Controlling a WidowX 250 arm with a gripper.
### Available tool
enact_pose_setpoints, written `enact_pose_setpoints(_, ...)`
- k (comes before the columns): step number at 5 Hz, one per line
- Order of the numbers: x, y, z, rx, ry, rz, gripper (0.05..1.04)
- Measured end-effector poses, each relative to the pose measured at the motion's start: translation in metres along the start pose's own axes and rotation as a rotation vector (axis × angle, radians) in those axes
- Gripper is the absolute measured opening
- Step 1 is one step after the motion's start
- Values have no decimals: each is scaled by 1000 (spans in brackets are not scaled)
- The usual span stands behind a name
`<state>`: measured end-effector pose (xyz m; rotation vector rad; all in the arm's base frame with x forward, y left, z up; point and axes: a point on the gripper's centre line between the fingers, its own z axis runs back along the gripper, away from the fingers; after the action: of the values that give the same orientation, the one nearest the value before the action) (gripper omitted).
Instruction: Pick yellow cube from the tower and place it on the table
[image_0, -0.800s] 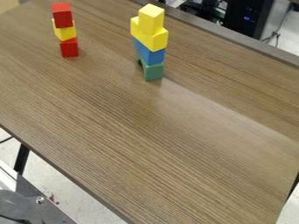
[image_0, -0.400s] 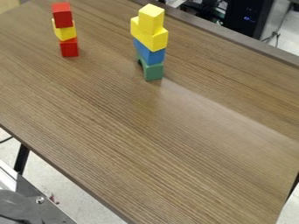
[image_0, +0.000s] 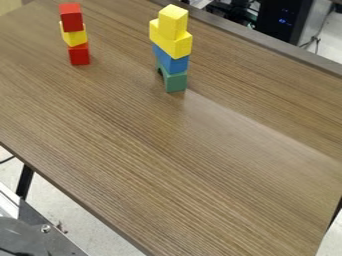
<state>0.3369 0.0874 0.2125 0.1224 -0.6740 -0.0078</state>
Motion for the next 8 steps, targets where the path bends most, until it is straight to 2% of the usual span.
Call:
enact_pose_setpoints(1, 1, -8, -7, -26, 30, -22, 999)
enact_pose_setpoints(2, -6, -15, -18, -53, 96, -10, 999)
enact_pose_setpoints(4, -16, -25, -35, -24, 176, 21, 999)
enact_pose_setpoints(6, -22, -34, -56, 14, 216, 5, 999)
enact_pose_setpoints(7, -23, -32, -65, 41, 214, -3, 944)
enact_pose_setpoints(8, -24, -34, -72, 30, 213, -13, 653)
